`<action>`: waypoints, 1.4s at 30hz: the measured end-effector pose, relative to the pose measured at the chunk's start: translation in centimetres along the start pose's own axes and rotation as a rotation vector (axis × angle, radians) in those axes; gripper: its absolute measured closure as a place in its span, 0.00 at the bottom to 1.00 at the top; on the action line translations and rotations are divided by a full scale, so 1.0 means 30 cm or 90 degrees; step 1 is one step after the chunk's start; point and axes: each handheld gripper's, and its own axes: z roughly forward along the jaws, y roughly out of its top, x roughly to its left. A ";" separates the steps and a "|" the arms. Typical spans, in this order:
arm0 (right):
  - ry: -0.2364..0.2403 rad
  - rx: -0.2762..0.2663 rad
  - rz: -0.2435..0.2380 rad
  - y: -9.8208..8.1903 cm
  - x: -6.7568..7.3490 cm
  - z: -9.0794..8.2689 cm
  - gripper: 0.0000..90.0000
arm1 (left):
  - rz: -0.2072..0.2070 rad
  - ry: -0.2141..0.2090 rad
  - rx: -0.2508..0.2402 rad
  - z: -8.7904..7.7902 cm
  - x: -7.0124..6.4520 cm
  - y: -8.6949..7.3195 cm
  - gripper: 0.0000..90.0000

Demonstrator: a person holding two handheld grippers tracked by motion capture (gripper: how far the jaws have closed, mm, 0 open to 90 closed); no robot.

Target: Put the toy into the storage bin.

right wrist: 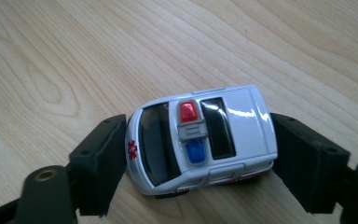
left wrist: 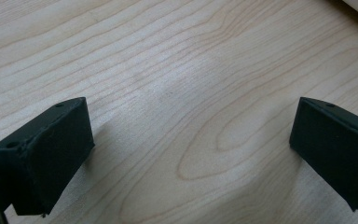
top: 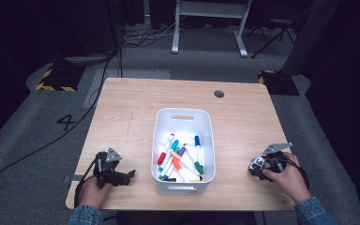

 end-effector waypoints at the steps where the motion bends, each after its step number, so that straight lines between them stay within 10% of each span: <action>1: -0.002 0.000 -0.007 -0.001 -0.001 -0.001 0.27 | 0.000 0.000 0.000 0.000 0.000 0.000 0.00; 19: -0.014 -0.013 0.002 0.005 0.018 -0.013 0.28 | 0.000 0.000 0.000 0.000 0.000 0.000 0.00; 42: 0.016 -0.122 0.003 0.140 0.098 -0.198 0.28 | 0.000 0.000 0.000 0.000 0.000 0.000 0.00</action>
